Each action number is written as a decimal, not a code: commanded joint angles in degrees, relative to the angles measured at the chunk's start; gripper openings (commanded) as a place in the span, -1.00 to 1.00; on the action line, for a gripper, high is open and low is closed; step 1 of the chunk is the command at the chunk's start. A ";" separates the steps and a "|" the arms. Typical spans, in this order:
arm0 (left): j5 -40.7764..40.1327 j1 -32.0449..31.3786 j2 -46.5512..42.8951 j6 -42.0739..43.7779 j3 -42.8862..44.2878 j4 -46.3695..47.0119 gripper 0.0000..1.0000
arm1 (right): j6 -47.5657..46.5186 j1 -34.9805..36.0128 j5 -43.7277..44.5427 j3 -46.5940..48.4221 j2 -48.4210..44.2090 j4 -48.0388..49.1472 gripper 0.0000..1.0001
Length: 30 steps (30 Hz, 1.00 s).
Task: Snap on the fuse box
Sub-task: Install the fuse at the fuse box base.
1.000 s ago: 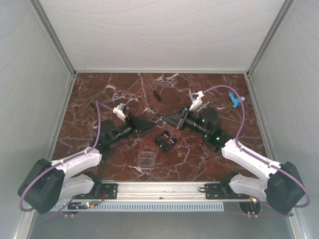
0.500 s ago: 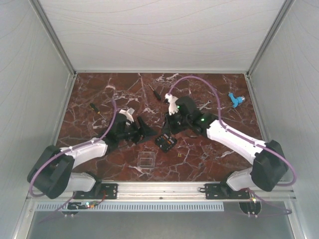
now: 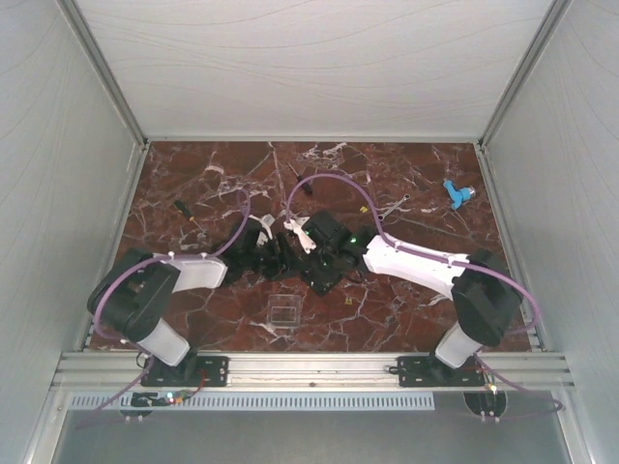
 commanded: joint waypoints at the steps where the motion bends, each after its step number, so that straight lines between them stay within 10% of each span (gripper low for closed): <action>1: 2.29 -0.10 3.32 1.14 2.66 4.51 0.04 | -2.64 0.73 6.03 2.20 2.11 -1.99 -1.00; 30: 5.16 0.61 6.91 -0.23 2.32 7.81 -0.37 | -3.73 1.11 8.63 3.75 8.70 -1.78 -1.00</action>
